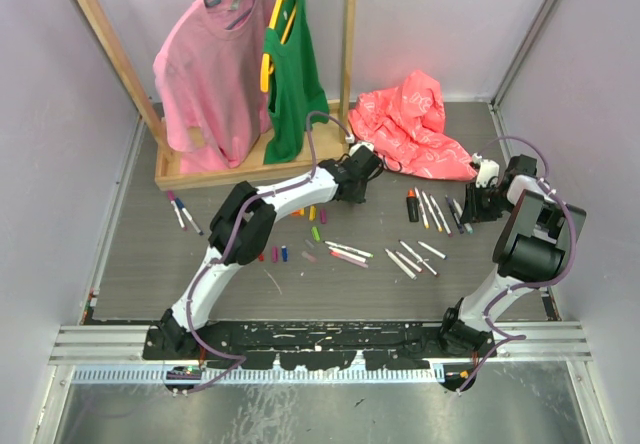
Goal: Open the pen caps
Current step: Place the pen at the center of the board.
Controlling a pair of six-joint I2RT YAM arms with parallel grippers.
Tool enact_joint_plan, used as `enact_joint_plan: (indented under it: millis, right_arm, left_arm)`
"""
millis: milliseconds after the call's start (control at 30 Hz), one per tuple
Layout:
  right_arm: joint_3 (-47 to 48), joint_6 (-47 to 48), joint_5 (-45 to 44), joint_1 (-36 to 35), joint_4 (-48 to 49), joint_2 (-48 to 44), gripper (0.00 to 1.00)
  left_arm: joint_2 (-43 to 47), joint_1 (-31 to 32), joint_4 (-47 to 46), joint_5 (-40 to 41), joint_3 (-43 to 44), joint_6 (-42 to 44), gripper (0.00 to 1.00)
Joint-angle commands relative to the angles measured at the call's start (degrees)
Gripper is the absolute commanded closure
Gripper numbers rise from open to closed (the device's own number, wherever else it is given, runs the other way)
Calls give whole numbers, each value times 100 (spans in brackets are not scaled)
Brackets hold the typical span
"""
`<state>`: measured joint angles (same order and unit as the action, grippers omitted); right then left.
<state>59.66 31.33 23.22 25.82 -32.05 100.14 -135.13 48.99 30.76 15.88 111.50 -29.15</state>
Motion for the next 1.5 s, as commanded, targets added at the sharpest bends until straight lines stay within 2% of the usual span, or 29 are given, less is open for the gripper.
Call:
enact_joint_plan:
  millis: [0,400,867,1000,1167,1333,1467]
  right_arm:
    - [134,14,-83,-31,41,-12,69]
    - [124,15,-64,-28,58,-212,67]
    - [15,68,-103,-24,111,-936,65]
    - [-17,99,87,-23,91,-1352,65]
    - [77,152,883,-38,-235,-1989,65]
    - [326,46,1429,-519,-626,-2639,65]
    - [443,-411,1640,-1433,-542,-3100,61]
  left_arm:
    - [56,-25,-53,37,184,-25,79]
    - [201,-30,-201,-295,64,14,76]
    - [1439,-13,-881,-662,-987,71,71]
    - [2105,-7,-1479,-912,-1757,165,69]
    - [3222,-13,-2311,-1181,-3136,466,66]
    - [4341,-19,-2575,-540,-4382,867,57]
    - [5187,-64,-2575,413,-5320,1125,39]
